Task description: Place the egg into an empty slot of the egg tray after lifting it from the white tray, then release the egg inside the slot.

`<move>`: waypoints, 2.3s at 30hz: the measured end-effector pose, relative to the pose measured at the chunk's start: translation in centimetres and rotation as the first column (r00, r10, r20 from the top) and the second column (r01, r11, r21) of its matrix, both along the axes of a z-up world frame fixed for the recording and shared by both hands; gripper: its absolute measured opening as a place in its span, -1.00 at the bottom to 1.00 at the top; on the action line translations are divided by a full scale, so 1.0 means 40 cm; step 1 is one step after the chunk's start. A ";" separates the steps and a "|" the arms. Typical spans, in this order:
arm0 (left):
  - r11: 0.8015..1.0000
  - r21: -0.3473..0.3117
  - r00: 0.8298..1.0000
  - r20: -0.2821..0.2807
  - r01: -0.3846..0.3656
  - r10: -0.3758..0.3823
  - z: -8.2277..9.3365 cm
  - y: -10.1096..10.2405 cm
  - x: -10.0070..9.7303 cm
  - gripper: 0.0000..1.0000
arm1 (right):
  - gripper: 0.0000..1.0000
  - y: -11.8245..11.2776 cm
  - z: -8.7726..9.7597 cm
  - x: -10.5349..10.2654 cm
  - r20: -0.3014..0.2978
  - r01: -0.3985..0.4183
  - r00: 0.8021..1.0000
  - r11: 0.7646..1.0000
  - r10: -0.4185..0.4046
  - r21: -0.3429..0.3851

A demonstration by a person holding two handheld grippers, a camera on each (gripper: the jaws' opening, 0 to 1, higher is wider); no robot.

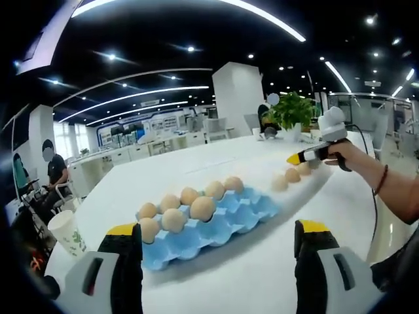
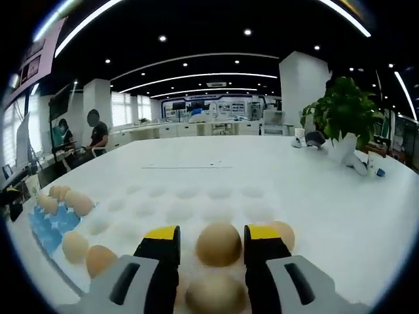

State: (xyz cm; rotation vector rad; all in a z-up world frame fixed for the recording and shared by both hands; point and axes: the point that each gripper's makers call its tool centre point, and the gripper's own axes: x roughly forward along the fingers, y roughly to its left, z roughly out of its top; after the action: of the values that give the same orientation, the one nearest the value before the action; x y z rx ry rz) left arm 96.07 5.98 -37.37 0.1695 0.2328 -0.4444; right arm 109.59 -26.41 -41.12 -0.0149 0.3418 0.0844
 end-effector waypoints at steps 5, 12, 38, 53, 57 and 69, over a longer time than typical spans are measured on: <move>1.000 -0.021 1.000 -0.002 0.008 -0.008 0.007 -0.002 -0.004 0.98 | -0.35 -0.008 -0.013 0.007 -0.032 0.016 0.999 0.999 -0.017 -0.046; 1.000 -0.026 1.000 -0.005 0.002 -0.002 0.005 0.002 -0.005 0.98 | -0.40 -0.017 -0.013 0.007 -0.048 0.022 0.999 0.999 -0.024 -0.030; 1.000 -0.022 1.000 -0.002 -0.013 0.013 0.010 0.009 -0.016 0.98 | -0.43 -0.012 0.055 0.003 0.044 0.014 0.999 0.999 -0.012 -0.049; 1.000 -0.014 1.000 -0.006 -0.001 0.001 0.003 0.003 -0.028 0.97 | -0.43 0.000 0.072 -0.012 0.061 0.018 0.998 1.000 -0.017 -0.014; 1.000 -0.014 1.000 -0.004 0.000 -0.001 0.004 0.004 -0.031 0.97 | -0.43 0.011 0.075 -0.016 0.062 0.010 0.998 1.000 -0.010 -0.008; 1.000 -0.011 1.000 -0.002 -0.004 0.004 0.001 0.013 -0.040 0.97 | -0.43 0.086 0.078 -0.027 0.053 -0.045 0.998 0.999 0.044 0.010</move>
State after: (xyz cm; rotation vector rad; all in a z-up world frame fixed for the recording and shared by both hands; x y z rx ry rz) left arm 94.45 6.49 -37.33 0.1581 0.2330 -0.4423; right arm 108.51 -22.95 -38.01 -0.0138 0.2880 0.1298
